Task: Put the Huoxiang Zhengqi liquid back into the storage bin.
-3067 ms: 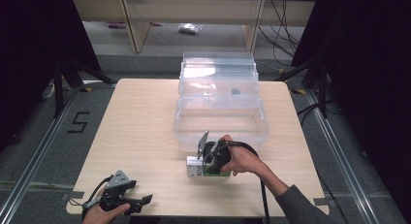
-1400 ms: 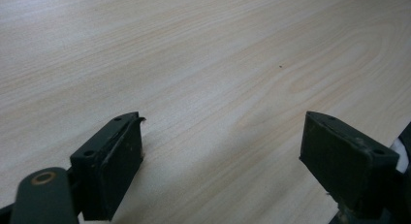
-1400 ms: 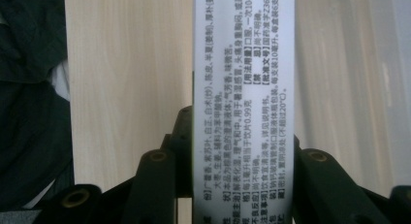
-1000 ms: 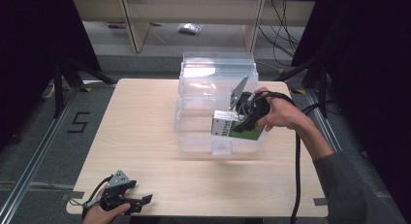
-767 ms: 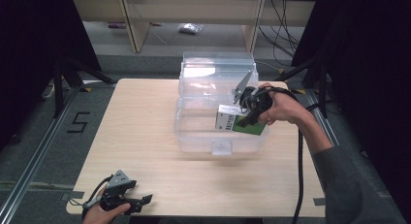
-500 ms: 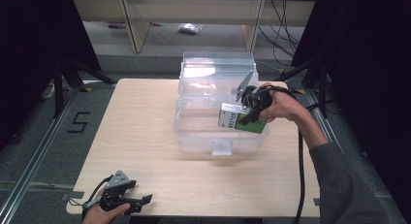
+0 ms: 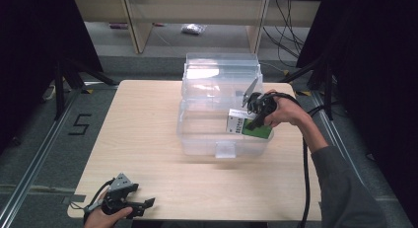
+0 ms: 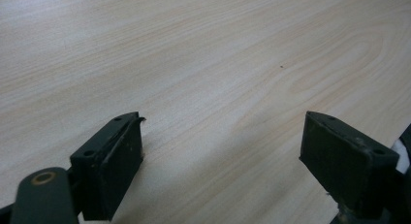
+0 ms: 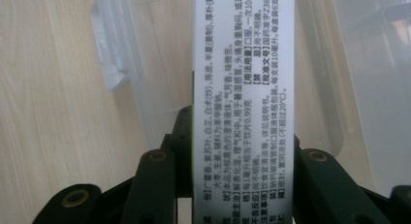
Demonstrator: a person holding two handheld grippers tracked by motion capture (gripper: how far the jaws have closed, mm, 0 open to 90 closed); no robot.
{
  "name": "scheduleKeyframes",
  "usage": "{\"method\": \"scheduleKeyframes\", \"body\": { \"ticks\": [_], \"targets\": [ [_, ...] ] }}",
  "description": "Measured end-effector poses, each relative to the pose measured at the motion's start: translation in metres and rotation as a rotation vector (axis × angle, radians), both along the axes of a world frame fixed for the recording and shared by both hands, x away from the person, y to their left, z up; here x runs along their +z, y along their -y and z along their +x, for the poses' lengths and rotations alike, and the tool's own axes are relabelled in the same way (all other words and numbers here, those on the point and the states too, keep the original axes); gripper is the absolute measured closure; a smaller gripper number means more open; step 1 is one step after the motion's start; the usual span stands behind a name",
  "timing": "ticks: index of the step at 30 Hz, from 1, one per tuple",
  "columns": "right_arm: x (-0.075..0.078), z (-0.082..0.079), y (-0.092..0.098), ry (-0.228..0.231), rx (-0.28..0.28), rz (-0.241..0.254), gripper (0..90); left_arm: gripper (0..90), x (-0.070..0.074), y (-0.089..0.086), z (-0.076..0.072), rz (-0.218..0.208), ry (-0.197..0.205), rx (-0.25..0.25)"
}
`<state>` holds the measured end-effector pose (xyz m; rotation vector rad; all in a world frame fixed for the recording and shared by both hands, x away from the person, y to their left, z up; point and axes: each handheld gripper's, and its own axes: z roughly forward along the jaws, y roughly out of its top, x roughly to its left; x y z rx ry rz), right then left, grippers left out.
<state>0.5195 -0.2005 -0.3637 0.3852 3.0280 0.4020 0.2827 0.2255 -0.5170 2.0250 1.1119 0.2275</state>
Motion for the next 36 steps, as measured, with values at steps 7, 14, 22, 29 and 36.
{"method": "scheduleKeyframes", "body": {
  "ticks": [7,14,22,29,36],
  "targets": [
    [-0.012,0.005,0.002,0.000,-0.007,0.002,65.0,14.8,0.000,0.000,0.000,-0.005,-0.001,0.004],
    [-0.022,0.008,0.002,0.005,0.018,-0.020,64.9,14.8,-0.001,0.000,0.000,-0.005,0.000,0.003],
    [-0.029,0.010,-0.002,-0.004,0.027,-0.024,64.8,14.8,0.000,0.000,0.000,0.000,-0.002,-0.002],
    [-0.034,0.011,-0.004,-0.004,0.032,-0.034,64.7,14.8,0.000,0.000,0.000,0.000,-0.002,-0.002],
    [-0.046,0.010,-0.002,-0.029,0.035,-0.044,64.6,14.8,-0.001,0.000,0.000,-0.004,0.000,0.004]
  ]
}}
